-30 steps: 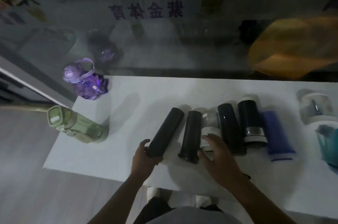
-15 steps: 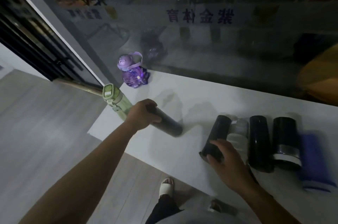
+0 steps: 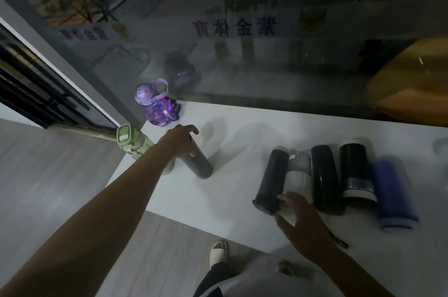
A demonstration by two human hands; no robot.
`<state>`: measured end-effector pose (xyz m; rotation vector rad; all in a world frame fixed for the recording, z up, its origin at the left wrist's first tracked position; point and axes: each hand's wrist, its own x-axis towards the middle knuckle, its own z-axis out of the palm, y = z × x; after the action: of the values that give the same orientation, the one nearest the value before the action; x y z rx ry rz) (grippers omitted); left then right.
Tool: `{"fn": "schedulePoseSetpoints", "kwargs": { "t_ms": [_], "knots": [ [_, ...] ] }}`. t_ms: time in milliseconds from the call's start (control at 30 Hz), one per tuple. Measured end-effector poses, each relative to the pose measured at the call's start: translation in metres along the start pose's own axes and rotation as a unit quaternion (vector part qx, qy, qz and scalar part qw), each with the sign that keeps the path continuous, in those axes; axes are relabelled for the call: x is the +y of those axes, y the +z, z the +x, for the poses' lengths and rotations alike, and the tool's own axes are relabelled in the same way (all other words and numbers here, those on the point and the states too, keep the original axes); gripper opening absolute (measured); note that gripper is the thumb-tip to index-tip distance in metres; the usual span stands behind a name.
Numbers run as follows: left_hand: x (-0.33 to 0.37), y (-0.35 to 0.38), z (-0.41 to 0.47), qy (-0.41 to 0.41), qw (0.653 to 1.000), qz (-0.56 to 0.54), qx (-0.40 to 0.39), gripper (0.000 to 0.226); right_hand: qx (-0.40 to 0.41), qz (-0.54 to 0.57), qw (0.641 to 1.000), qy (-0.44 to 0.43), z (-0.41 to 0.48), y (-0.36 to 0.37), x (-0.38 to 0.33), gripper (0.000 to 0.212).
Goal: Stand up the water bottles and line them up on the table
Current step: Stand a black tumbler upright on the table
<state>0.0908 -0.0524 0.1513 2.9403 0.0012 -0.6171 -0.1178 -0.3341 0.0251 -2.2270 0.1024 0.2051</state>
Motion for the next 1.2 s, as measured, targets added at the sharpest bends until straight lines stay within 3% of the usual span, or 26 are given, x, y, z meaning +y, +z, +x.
{"fn": "schedulePoseSetpoints", "kwargs": {
  "t_ms": [100, 200, 267, 333, 400, 533, 667, 800, 900, 1000, 1100, 1200],
  "knots": [
    [-0.002, 0.005, -0.005, -0.008, 1.000, -0.010, 0.012, 0.064, -0.017, 0.001, 1.000, 0.012, -0.004, 0.007, -0.004, 0.052],
    [0.009, 0.013, -0.020, 0.005, 0.993, 0.034, 0.111, 0.068, -0.040, 0.007, 0.998, 0.042, -0.008, 0.016, -0.007, 0.056],
    [0.019, 0.029, -0.038, 0.070, 0.975, 0.015, 0.210, 0.071, -0.041, 0.006, 0.998, 0.057, -0.009, 0.022, -0.009, 0.058],
    [0.024, 0.059, -0.057, 0.153, 0.952, -0.062, 0.259, 0.065, -0.035, 0.022, 0.996, 0.080, -0.009, 0.024, -0.011, 0.056],
    [0.021, 0.104, -0.072, 0.194, 0.948, -0.118, 0.224, 0.062, -0.029, 0.048, 0.993, 0.108, -0.009, 0.026, -0.015, 0.054],
    [-0.004, 0.189, -0.078, 0.150, 0.984, -0.080, 0.042, 0.074, 0.000, 0.096, 0.974, 0.205, -0.009, 0.036, -0.021, 0.052],
    [-0.042, 0.220, -0.059, 0.103, 0.994, -0.031, -0.027, 0.087, 0.044, 0.232, 0.906, 0.351, -0.007, 0.054, -0.030, 0.057],
    [-0.071, 0.227, -0.045, 0.102, 0.993, -0.029, -0.045, 0.087, 0.120, 0.363, 0.808, 0.449, 0.011, 0.076, -0.041, 0.078],
    [-0.089, 0.231, -0.038, 0.111, 0.993, -0.019, -0.042, 0.088, 0.171, 0.396, 0.762, 0.483, 0.036, 0.093, -0.044, 0.090],
    [-0.103, 0.236, -0.033, 0.139, 0.989, 0.008, -0.041, 0.087, 0.223, 0.435, 0.710, 0.507, 0.061, 0.107, -0.043, 0.082],
    [-0.114, 0.237, -0.030, 0.170, 0.984, 0.022, -0.038, 0.083, 0.277, 0.443, 0.679, 0.516, 0.081, 0.118, -0.041, 0.073],
    [-0.125, 0.239, -0.025, 0.197, 0.979, 0.035, -0.043, 0.081, 0.308, 0.431, 0.675, 0.514, 0.088, 0.126, -0.044, 0.067]
  ]
}}
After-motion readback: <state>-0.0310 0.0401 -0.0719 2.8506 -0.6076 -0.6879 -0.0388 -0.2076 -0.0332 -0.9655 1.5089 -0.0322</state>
